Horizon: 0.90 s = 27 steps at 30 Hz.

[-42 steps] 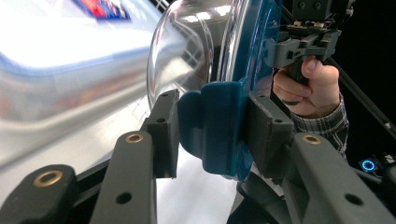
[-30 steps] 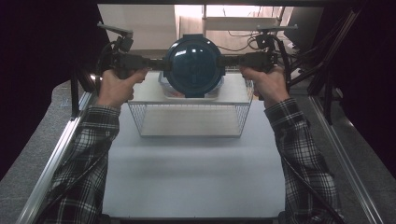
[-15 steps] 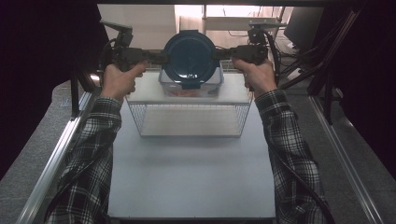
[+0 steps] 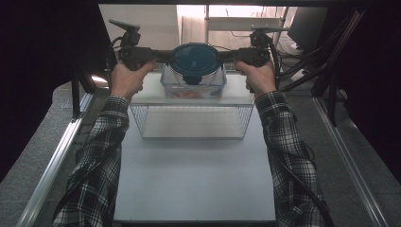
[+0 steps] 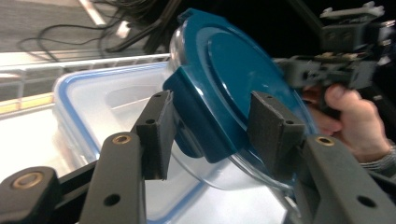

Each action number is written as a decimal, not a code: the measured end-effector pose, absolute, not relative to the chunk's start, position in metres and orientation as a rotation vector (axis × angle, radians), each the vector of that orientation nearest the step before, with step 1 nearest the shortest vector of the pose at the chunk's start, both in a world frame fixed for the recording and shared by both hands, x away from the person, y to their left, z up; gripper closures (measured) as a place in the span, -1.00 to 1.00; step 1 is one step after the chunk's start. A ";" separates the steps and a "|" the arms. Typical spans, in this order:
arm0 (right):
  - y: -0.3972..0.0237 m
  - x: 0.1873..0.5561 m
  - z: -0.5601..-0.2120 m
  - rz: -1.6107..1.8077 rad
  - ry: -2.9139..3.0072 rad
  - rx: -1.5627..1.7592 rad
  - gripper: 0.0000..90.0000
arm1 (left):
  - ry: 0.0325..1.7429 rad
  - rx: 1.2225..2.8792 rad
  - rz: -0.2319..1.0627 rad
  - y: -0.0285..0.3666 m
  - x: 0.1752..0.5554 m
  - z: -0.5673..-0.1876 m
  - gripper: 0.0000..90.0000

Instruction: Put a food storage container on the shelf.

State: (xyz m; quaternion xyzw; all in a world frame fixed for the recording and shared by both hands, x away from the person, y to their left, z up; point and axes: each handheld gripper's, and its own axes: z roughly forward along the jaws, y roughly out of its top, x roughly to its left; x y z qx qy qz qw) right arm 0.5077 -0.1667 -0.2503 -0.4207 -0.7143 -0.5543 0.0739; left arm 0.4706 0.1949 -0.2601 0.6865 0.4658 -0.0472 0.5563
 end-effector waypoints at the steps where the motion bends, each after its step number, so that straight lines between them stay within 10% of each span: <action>1: -0.166 0.508 -0.250 -1.666 -2.153 -1.266 0.23 | 1.104 1.625 -0.098 0.193 0.470 -0.259 0.11; 27: -0.177 0.459 -0.234 -1.787 -2.558 -1.040 0.30 | 0.929 1.652 0.154 0.203 0.425 -0.260 -0.44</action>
